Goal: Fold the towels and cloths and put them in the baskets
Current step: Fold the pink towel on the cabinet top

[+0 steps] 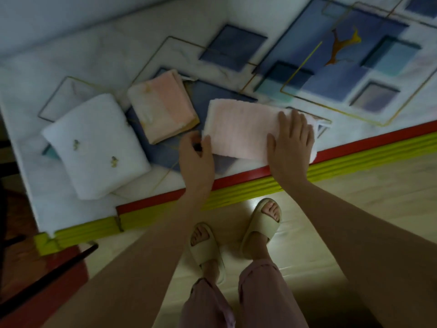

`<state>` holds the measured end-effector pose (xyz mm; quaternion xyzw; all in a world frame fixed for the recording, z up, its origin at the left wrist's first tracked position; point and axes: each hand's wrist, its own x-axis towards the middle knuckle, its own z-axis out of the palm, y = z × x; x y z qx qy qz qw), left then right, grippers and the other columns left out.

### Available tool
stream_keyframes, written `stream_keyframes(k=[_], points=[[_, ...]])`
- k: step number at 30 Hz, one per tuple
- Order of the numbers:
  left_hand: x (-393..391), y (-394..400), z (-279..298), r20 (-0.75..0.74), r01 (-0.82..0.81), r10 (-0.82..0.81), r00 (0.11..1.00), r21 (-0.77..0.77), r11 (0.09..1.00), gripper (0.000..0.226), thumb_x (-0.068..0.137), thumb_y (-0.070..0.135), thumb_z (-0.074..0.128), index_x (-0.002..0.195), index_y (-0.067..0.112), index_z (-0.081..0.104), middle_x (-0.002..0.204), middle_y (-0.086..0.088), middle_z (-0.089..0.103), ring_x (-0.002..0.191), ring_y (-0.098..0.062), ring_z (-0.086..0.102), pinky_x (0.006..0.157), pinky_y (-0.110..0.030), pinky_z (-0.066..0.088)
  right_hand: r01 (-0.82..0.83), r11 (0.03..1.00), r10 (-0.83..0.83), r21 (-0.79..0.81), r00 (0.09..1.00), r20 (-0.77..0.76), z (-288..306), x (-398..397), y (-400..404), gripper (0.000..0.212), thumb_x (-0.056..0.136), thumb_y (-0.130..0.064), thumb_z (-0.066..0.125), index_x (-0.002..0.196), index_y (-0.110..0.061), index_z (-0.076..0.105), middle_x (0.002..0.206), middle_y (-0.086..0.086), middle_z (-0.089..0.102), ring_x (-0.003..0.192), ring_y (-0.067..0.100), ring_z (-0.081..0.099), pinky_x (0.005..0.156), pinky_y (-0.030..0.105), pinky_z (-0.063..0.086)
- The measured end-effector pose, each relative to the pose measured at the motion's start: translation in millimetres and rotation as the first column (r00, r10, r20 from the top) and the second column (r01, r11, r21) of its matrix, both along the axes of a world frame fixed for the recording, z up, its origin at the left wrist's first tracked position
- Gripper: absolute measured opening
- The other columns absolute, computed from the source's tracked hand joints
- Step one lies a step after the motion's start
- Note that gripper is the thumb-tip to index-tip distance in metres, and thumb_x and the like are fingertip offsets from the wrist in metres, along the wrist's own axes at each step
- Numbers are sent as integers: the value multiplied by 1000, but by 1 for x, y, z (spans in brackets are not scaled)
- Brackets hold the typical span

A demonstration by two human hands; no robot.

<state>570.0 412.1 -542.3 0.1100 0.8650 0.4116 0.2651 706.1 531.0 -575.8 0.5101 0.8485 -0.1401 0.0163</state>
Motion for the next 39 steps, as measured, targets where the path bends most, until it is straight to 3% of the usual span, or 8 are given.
stream_keyframes(k=[5, 9, 17, 21, 24, 34, 37, 39], points=[[-5, 19, -2, 58, 118, -116, 992, -38, 992, 30, 98, 32, 50, 121, 13, 53, 108, 5, 56, 94, -8, 52, 77, -23, 42, -64, 997, 67, -50, 997, 47, 1, 2, 7, 55, 100, -29, 39, 150, -11, 25, 158, 16, 13, 147, 32, 9, 118, 44, 4], [-18, 0, -17, -76, 294, -336, 939, -327, 898, 33, 98, 38, 47, 85, 8, 50, 75, -4, 54, 72, -25, 56, 56, -32, 37, -151, 983, 157, -109, 987, 45, 2, 4, 14, 56, 102, -29, 38, 151, -10, 20, 159, 15, 6, 148, 31, 3, 118, 44, 1], [-14, -64, 9, -204, 66, -255, 945, -643, 763, 38, 98, 48, 39, 85, 14, 51, 77, -5, 57, 72, -25, 58, 56, -31, 36, -515, 845, 523, -144, 852, 19, 5, -26, -8, 59, 97, -35, 31, 150, -10, 24, 157, 20, 15, 145, 36, 14, 116, 38, -2], [-16, -89, 13, -374, -59, -184, 909, -552, 832, 32, 99, 35, 46, 118, 11, 53, 113, -10, 58, 95, -29, 58, 67, -37, 43, -575, 806, 582, -138, 813, 16, 7, -48, -23, 59, 100, -33, 29, 153, -14, 13, 160, 15, 3, 148, 30, 3, 120, 41, 0], [-14, -85, 6, -491, 185, -457, 741, -505, 843, 48, 100, 29, 39, 145, 11, 34, 148, -14, 37, 131, -31, 38, 104, -45, 34, -584, 809, 587, -67, 808, 44, 9, -51, -32, 59, 99, -36, 23, 153, -15, 15, 160, 15, 7, 148, 29, 6, 120, 45, 7], [-28, -82, -2, 70, 578, -771, 633, -706, 410, 69, 97, 56, 10, 150, 19, -15, 158, -8, -20, 145, -27, -20, 117, -52, -9, -587, 738, 668, -331, 704, 241, 18, -47, -10, 68, 100, -51, 21, 150, -22, -16, 158, 9, -21, 146, 25, -18, 119, 40, -9], [-48, -82, 52, 286, 705, -754, 591, -638, 311, 64, 101, 50, 21, 153, 17, 5, 160, -8, -1, 148, -26, -2, 119, -48, -2, -553, 720, 687, -419, 650, 324, 68, -72, -13, 67, 101, -40, 33, 153, -15, -3, 160, 14, -4, 148, 27, -2, 119, 43, -1], [-63, -95, 98, 370, 730, -661, 653, -540, 419, 56, 101, 46, 29, 148, 15, 28, 154, -11, 27, 140, -26, 28, 116, -41, 21, -591, 693, 714, -414, 644, 275, 111, -89, -22, 58, 102, -34, 35, 151, -11, 14, 156, 14, 22, 143, 26, 21, 117, 42, 12]])
